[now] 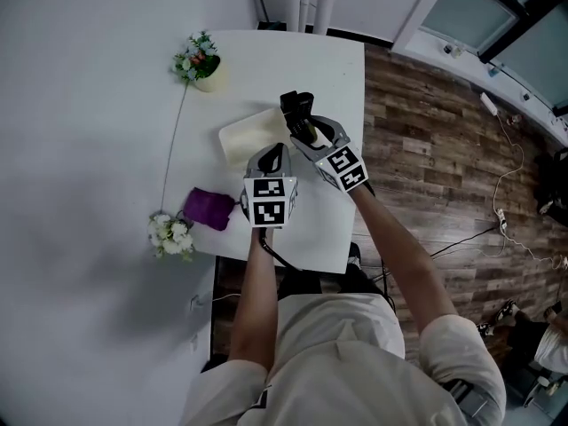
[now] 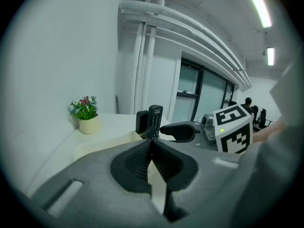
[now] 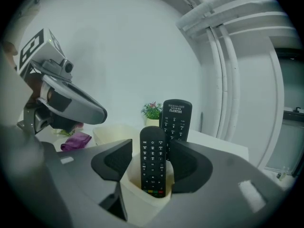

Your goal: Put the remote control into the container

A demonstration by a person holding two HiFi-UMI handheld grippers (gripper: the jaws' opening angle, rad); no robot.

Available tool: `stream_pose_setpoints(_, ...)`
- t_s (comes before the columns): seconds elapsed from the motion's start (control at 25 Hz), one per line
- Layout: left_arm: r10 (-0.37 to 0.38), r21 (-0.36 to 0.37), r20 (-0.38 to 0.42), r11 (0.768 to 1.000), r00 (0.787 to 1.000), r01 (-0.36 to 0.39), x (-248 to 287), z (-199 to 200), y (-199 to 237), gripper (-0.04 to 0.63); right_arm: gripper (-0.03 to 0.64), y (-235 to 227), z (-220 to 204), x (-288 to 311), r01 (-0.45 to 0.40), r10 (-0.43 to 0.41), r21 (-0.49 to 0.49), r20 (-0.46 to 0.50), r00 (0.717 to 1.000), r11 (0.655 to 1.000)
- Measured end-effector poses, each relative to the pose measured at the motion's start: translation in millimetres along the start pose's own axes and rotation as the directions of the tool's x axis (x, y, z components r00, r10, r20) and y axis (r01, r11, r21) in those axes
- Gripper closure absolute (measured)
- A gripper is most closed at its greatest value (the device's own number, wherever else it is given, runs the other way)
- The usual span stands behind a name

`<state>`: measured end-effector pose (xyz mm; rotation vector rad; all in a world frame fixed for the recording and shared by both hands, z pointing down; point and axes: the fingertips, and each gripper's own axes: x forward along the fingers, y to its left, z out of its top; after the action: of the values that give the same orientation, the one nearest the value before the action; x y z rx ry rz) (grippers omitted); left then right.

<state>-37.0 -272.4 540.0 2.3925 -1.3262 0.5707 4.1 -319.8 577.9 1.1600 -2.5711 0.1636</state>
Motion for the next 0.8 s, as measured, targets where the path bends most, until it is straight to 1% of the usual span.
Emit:
stream_pose_setpoints(0.16,0.058,-0.028,0.013,0.998,0.998,-0.057,-13,3,-15,0.591,0.371,4,8,-31,-0.030,0.030,0.015,0.010,0.999,0.999)
stream_pose_setpoints(0.36,0.160,-0.065,0.009,0.985,0.987,-0.159,-38,0,-40,0.591,0.373,11,8,-77,-0.052,0.054,0.098,-0.020,0.998,0.994)
stream_pose_setpoints(0.4,0.183,-0.067,0.007,0.981,0.983,-0.182,-44,-1,-46,0.591,0.377,14,9,-86,-0.051,0.053,0.103,-0.013,0.999,0.993)
stream_pose_setpoints(0.44,0.206,-0.071,0.010,0.976,0.978,-0.205,-51,-2,-51,0.591,0.397,16,14,-95,-0.044,0.043,0.096,0.011,0.999,0.994)
stream_pose_setpoints(0.52,0.259,-0.082,0.024,0.963,0.966,-0.257,-69,-2,-63,0.591,0.497,20,27,-117,-0.018,0.014,0.051,0.084,0.996,0.999)
stream_pose_setpoints(0.56,0.289,-0.091,0.031,0.954,0.957,-0.285,-80,-3,-69,0.591,0.532,23,33,-126,-0.015,0.011,0.035,0.106,0.994,0.999)
stream_pose_setpoints(0.6,0.318,-0.103,0.037,0.944,0.947,-0.313,-90,-5,-75,0.591,0.546,26,36,-134,-0.025,0.022,0.027,0.108,0.994,0.999)
stream_pose_setpoints(0.68,0.368,-0.137,0.038,0.923,0.929,-0.360,-104,-8,-84,0.591,0.557,35,36,-145,-0.074,0.072,0.031,0.067,0.995,0.997)
stream_pose_setpoints(0.72,0.387,-0.152,0.036,0.913,0.921,-0.377,-108,-10,-88,0.591,0.589,39,34,-151,-0.104,0.103,0.052,0.037,0.994,0.993)
stream_pose_setpoints(0.76,0.400,-0.163,0.035,0.907,0.916,-0.390,-111,-11,-93,0.591,0.614,43,32,-158,-0.131,0.131,0.092,0.011,0.991,0.987)
stream_pose_setpoints(0.8,0.408,-0.168,0.037,0.902,0.912,-0.397,-112,-11,-99,0.591,0.614,46,29,-166,-0.152,0.154,0.141,-0.007,0.988,0.978)
